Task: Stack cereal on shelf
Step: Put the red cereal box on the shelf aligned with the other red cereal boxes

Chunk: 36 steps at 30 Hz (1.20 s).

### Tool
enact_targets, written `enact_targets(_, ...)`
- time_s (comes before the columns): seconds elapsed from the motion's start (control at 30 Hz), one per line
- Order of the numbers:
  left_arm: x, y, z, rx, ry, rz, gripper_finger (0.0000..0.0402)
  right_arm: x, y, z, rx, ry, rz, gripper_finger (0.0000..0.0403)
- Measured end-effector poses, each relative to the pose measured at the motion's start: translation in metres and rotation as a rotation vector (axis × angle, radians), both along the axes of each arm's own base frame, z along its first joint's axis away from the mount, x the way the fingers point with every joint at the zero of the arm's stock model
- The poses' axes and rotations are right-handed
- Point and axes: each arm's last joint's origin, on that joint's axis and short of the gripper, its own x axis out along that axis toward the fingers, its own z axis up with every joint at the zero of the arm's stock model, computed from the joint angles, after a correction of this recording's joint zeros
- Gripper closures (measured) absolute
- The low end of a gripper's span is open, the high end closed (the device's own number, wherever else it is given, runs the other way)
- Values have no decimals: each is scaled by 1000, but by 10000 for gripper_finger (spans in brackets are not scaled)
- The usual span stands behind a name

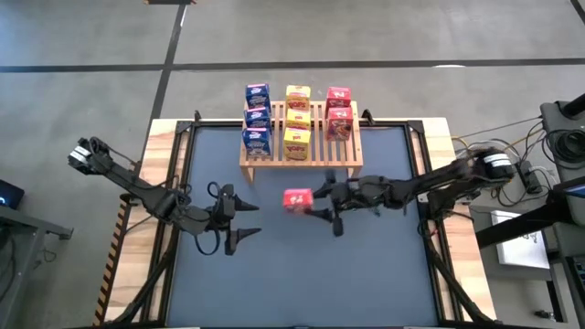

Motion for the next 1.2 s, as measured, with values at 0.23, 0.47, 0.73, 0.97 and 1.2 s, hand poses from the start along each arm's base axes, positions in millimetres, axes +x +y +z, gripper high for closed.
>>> enact_targets(0.23, 1, -2, 6, 68, -62, -76, 128, -67, -36, 4, -60, -129, -135, 211)
enact_targets(0.47, -12, 8, -1, 77, -186, -118, 139, -111, -64, -2, -164, -165, -237, 211)
enact_targets(0.73, -39, 23, -25, -23, -394, -117, 150, -135, -103, -5, -133, -144, -180, 211)
enact_targets(0.97, -48, 28, -29, -40, -440, -114, 153, -142, -134, -9, -66, -89, -117, 211)
enact_targets(1.2, -47, 28, -30, -21, -435, -115, 153, -132, -146, -18, -62, -37, -99, 211)
